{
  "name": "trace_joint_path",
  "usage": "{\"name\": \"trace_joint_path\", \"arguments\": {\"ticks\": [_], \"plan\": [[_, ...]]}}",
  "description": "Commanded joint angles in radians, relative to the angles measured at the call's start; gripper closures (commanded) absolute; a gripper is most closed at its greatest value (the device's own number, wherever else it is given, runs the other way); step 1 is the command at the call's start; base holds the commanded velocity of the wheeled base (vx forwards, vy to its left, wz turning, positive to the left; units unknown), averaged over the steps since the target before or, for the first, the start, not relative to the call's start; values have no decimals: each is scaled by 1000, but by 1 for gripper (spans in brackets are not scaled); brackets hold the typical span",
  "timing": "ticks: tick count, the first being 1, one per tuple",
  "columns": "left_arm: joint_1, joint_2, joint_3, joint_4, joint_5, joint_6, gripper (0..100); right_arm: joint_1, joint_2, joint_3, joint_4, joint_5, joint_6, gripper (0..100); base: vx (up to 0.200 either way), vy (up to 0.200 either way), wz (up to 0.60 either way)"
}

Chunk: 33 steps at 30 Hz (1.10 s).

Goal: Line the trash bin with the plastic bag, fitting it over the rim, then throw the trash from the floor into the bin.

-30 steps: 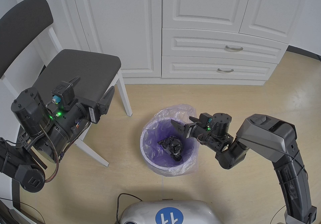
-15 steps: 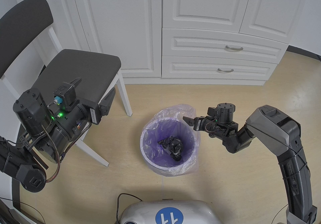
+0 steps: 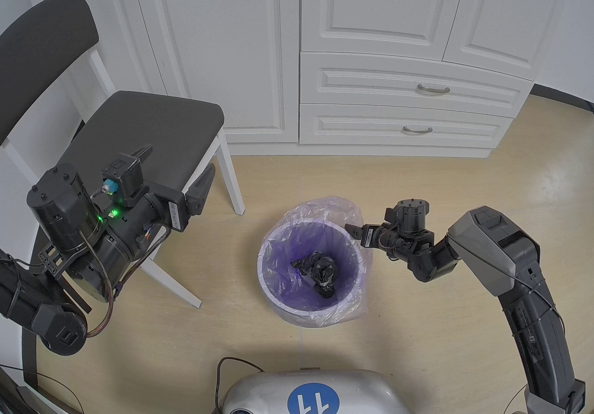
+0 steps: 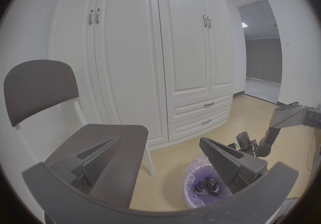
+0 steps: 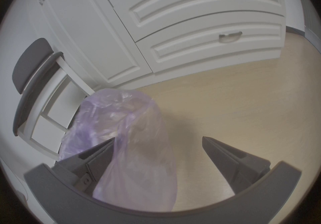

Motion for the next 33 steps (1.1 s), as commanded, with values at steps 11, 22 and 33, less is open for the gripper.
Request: {"name": "trace_joint_path", "arguments": {"ticks": [11, 22, 33], "plan": [[0, 22, 0, -2, 2, 0, 0, -39, 113, -179, 201, -16, 24, 0, 0, 0, 0], [-2, 37, 1, -2, 2, 0, 0, -49, 139, -236, 341, -34, 9, 0, 0, 0, 0], [1, 70, -3, -28, 2, 0, 0, -65, 182, -334, 333, -177, 25, 0, 0, 0, 0]]}}
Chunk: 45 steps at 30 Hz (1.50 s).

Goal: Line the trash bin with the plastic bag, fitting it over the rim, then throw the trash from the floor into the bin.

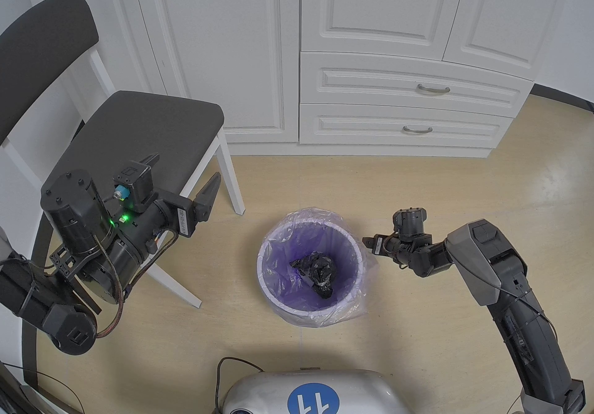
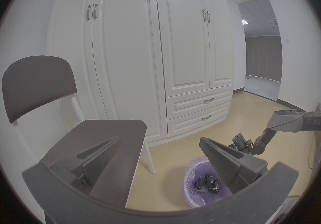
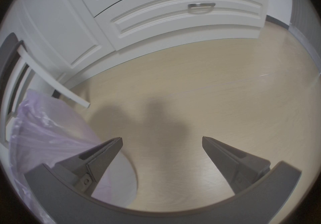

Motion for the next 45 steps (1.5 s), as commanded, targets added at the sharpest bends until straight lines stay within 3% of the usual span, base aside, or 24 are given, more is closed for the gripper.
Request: {"name": "trace_joint_path", "arguments": {"ticks": [1, 3, 4, 5, 6, 8, 11, 13, 14, 15, 17, 24, 31, 40, 45], "plan": [[1, 17, -1, -15, 2, -2, 0, -58, -100, 11, 15, 1, 4, 0, 0, 0, 0], [1, 17, -1, -18, 2, -2, 0, -76, -136, 49, 24, 7, -2, 0, 0, 0, 0], [1, 17, 0, -20, 1, 0, 0, -124, -262, 198, 67, 90, -47, 0, 0, 0, 0], [1, 17, 0, -20, 1, 0, 0, -124, -262, 198, 67, 90, -47, 0, 0, 0, 0], [1, 19, -1, -20, -1, -2, 0, -167, -379, 351, 95, 223, -140, 0, 0, 0, 0], [1, 20, 2, -20, -2, 0, 0, -211, -463, 491, 93, 364, -289, 0, 0, 0, 0], [-1, 28, 2, -20, -1, -2, 0, -253, -524, 638, 92, 493, -562, 0, 0, 0, 0], [-1, 32, 2, -20, -1, 0, 0, -257, -518, 689, 86, 504, -746, 0, 0, 0, 0], [-1, 32, 2, -20, -1, 0, 0, -257, -518, 689, 86, 504, -746, 0, 0, 0, 0], [-1, 34, 2, -20, -1, 0, 0, -256, -501, 727, 61, 510, -907, 0, 0, 0, 0], [-1, 34, 2, -20, 1, 0, 0, -233, -491, 772, 46, 510, -1004, 0, 0, 0, 0], [-1, 34, 0, -20, -1, 0, 0, -125, -491, 880, -54, 502, -1031, 0, 0, 0, 0], [-1, 40, 0, -21, -1, 0, 0, -92, -462, 822, -83, 502, -1090, 0, 0, 0, 0], [-12, 45, 8, -27, -1, 1, 0, -13, -396, 667, -51, 502, -1117, 0, 0, 0, 0], [-13, 42, 11, -27, -1, 1, 0, 2, -386, 607, 72, 499, -1180, 0, 0, 0, 0]]}}
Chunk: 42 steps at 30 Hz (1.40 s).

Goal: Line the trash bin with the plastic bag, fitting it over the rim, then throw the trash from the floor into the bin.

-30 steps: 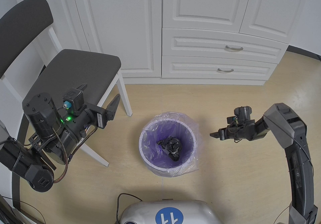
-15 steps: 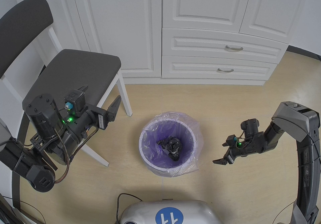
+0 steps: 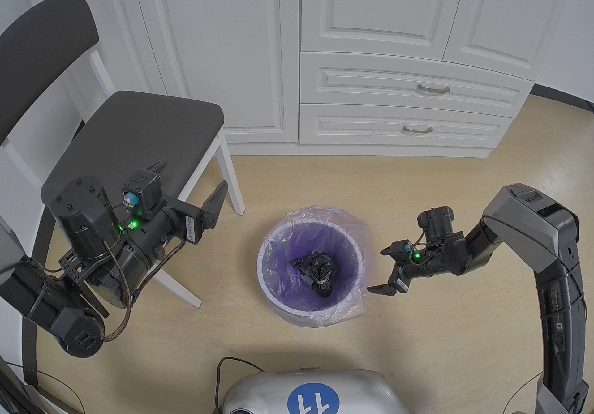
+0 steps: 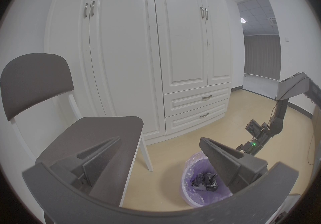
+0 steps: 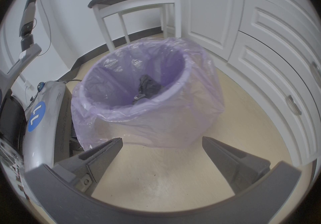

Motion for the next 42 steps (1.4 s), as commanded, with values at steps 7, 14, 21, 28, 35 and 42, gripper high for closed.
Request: {"name": "trace_joint_path", "arguments": {"ticks": [7, 14, 21, 28, 35, 42], "plan": [[-7, 4, 4, -1, 0, 1, 0, 24, 73, -159, 119, -5, -31, 0, 0, 0, 0], [-10, 10, 7, -1, 0, 4, 0, 34, 90, -237, 225, -5, -31, 100, 0, 0, 0], [-15, 20, 4, -1, 0, 1, 0, 30, 114, -288, 254, -5, -31, 100, 0, 0, 0], [-15, 26, 6, -1, 0, 1, 0, 21, 128, -323, 259, -5, -27, 100, 0, 0, 0], [-15, 35, 6, -1, 0, 3, 0, -9, 229, -483, 332, -8, -17, 100, 0, 0, 0], [-15, 43, 4, -1, 0, 1, 0, -15, 291, -630, 440, -10, -8, 100, 0, 0, 0]]}}
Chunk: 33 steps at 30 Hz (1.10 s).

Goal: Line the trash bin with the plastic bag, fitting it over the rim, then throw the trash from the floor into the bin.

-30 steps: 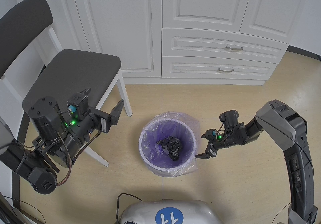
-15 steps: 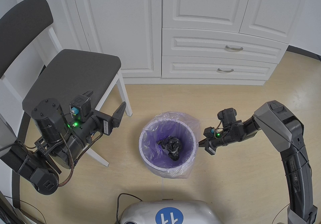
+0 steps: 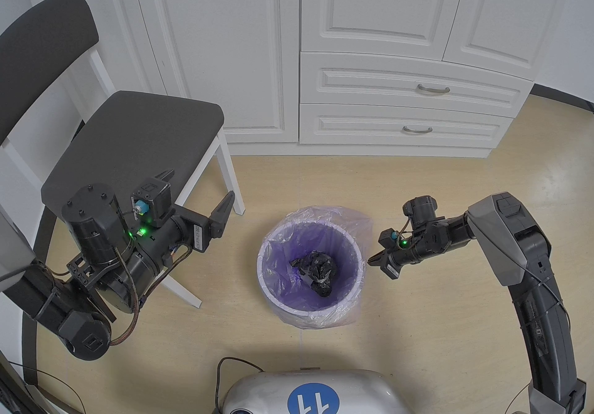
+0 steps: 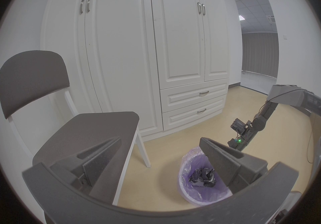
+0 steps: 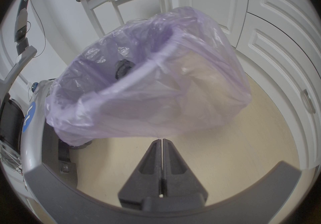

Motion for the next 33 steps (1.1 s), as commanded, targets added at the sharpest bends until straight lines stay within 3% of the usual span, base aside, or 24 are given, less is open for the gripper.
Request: {"name": "trace_joint_path", "arguments": {"ticks": [1, 6, 7, 17, 33], "plan": [[0, 10, -1, 0, 0, -1, 0, -6, 69, -85, 24, -1, 2, 100, 0, 0, 0], [2, 11, -1, 0, 0, -1, 0, -6, -43, 67, 24, -1, -22, 100, 0, 0, 0], [2, 13, -1, 0, 0, -1, 0, -6, -63, 91, 24, -1, -25, 0, 0, 0, 0], [-3, 17, 2, 0, 0, 1, 0, 12, -98, 188, 17, -2, -38, 0, 0, 0, 0], [-3, 25, 2, 0, 0, 2, 0, 68, -28, 60, 7, -2, -27, 0, 0, 0, 0]]}}
